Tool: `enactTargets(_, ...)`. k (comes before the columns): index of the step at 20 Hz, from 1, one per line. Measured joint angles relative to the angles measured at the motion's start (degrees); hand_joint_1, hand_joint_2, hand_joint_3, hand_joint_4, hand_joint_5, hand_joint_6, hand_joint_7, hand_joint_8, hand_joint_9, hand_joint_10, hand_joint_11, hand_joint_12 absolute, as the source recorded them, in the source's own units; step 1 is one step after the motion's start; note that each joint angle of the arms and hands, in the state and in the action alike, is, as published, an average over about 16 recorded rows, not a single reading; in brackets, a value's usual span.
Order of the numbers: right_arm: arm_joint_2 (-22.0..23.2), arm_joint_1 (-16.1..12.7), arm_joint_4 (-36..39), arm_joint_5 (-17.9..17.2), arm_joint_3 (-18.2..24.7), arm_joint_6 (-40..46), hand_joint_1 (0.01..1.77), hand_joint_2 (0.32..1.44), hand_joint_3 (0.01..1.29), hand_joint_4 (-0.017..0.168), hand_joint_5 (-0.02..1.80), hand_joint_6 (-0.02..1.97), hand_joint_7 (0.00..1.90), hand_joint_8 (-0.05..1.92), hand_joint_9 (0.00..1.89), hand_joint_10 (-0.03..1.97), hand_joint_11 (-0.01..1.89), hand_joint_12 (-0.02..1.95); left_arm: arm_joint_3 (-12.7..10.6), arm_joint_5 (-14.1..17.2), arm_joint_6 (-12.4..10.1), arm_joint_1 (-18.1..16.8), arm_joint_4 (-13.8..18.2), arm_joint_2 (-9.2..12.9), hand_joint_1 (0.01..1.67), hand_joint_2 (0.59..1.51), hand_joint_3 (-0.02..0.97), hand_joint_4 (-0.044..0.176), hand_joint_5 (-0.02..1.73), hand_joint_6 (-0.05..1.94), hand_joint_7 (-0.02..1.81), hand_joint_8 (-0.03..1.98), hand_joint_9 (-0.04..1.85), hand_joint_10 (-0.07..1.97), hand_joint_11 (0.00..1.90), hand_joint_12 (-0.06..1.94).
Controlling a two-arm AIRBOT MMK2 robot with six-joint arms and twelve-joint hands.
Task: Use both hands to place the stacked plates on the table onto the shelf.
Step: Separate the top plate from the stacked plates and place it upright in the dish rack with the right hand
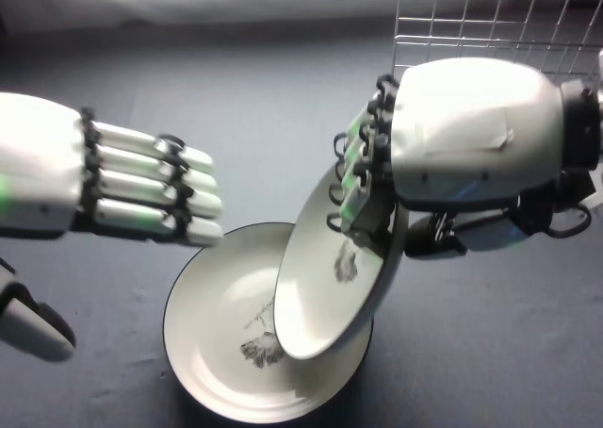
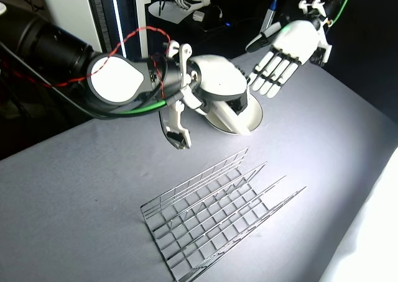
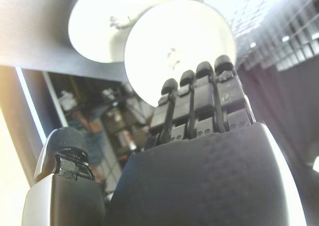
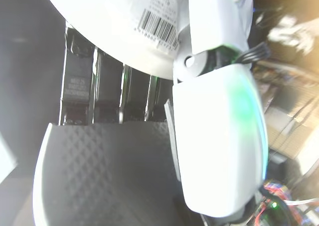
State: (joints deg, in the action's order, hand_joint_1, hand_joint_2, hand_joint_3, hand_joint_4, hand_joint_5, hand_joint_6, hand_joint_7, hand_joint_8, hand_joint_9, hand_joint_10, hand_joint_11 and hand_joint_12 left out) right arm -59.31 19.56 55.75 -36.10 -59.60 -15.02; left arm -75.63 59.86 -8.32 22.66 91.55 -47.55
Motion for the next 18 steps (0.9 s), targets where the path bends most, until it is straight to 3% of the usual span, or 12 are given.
enactTargets(8, 3.0, -3.1, -11.4, 2.7, 4.3, 0.3, 1.36, 0.98, 0.01, -0.004, 0.98, 0.95, 1.06, 0.74, 1.01, 1.02, 0.92, 0.94, -0.6, 0.9, -1.5, -0.1, -1.0, 4.9, 0.02, 1.122, 0.015, 0.001, 0.04, 0.01, 0.02, -0.01, 0.02, 0.01, 0.01, 0.00)
enactTargets(18, 4.7, -6.4, -30.2, 8.5, 8.1, 0.6, 1.36, 0.99, 0.01, -0.008, 0.95, 0.95, 1.06, 0.76, 1.02, 0.99, 0.91, 0.97, -1.6, 1.9, -1.6, -0.4, -0.4, 6.5, 0.01, 1.122, 0.016, 0.001, 0.07, 0.01, 0.04, -0.01, 0.02, 0.01, 0.01, 0.00)
